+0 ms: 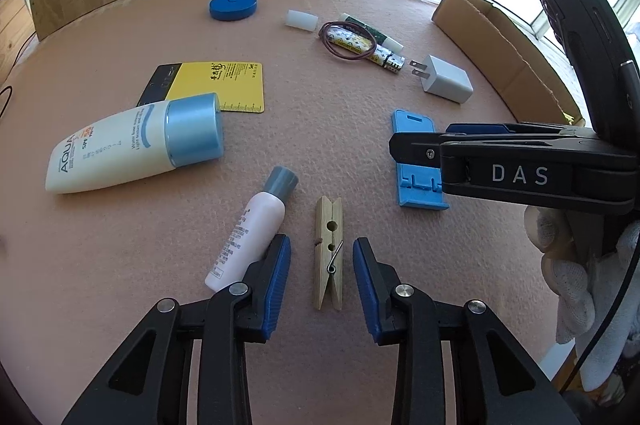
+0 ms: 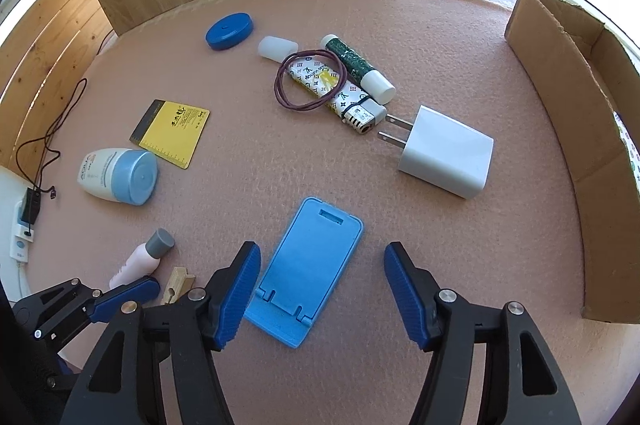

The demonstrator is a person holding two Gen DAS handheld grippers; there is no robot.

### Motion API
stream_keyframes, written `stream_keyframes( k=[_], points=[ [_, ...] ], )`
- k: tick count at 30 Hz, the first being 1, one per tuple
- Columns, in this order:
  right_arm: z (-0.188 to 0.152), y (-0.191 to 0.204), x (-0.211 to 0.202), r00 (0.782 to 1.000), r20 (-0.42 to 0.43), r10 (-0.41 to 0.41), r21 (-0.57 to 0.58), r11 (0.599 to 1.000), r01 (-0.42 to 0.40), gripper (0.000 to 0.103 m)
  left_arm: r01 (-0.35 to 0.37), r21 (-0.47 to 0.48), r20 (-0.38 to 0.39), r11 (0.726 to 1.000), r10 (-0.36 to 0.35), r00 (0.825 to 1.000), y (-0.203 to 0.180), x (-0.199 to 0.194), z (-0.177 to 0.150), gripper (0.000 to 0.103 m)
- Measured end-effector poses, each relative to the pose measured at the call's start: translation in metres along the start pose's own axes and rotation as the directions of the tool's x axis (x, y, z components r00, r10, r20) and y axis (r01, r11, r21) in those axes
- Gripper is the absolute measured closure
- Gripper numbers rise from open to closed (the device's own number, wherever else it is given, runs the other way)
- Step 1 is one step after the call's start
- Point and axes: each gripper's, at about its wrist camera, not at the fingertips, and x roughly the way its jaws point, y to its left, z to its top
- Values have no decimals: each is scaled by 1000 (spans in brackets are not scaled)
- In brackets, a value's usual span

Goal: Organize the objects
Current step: 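Grasp the wooden clothespin with the left tool while the right tool grasps the blue phone stand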

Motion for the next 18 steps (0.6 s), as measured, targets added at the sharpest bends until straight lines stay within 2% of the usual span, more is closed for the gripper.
stream_keyframes(
  k=[4,6,8,12,13,18],
  points=[
    [0,15,5,999,-11,-51,-81,995,50,42,-5,-8,6,1000,5,1000,3,0,-1,77],
    [-4,23,7,995,-16,-94,-166,982,90,43,-3,-13,6,1000,3,1000,3,0,-1,78],
    [-8,22,5,995,-15,-103,-213,972,97,45,-5,-13,8,1000,6,1000,3,0,-2,78],
    [-11,8,-1,996,-24,-88,-211,974,81,67,-13,-10,12,1000,13,1000,0,1,-3,81],
    [-11,3,-3,996,-25,-83,-206,976,76,70,-13,-9,13,1000,13,1000,-1,2,-3,82],
    [-13,-8,-6,997,-26,-66,-189,980,60,70,-13,-13,17,1000,13,1000,-1,3,-3,90]
  ],
)
